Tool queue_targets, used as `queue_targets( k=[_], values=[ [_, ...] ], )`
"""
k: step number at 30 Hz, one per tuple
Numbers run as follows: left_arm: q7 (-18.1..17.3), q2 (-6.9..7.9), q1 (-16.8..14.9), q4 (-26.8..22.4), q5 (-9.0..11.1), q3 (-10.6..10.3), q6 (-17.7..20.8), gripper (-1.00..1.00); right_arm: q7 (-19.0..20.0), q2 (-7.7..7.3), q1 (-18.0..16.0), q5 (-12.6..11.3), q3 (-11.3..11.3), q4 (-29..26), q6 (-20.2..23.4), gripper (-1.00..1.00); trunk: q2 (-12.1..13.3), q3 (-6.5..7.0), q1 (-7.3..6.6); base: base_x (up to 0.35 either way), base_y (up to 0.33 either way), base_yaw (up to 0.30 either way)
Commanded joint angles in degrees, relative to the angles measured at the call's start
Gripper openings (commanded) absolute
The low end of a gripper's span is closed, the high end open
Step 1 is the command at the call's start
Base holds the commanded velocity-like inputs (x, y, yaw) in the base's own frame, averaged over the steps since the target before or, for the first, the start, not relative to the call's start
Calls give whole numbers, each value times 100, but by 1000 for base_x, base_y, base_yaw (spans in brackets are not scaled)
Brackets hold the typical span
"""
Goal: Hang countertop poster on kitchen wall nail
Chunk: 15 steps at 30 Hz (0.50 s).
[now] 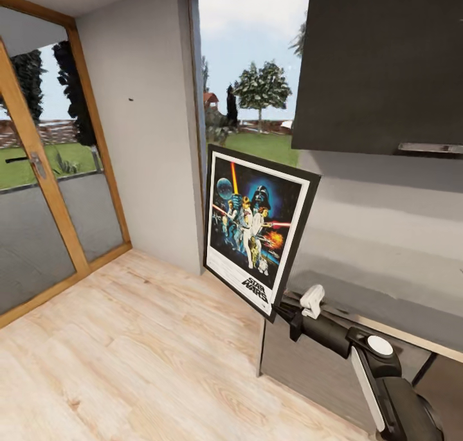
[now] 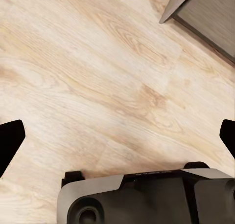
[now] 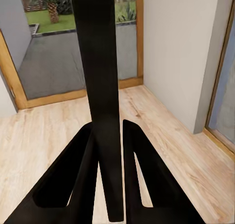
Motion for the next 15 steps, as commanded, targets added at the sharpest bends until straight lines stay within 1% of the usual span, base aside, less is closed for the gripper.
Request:
queue_targets(
  k=[1, 15],
  values=[
    [-34, -3, -3, -12, -29, 13, 34, 100, 39, 2, -6, 6, -9, -8, 53, -100, -12, -12, 7, 239, 273, 0],
    [-34, -3, -3, -12, -26, 13, 41, 100, 39, 2, -2, 6, 3, -8, 49, -100, -12, -12, 7, 217, 295, 0]
  ],
)
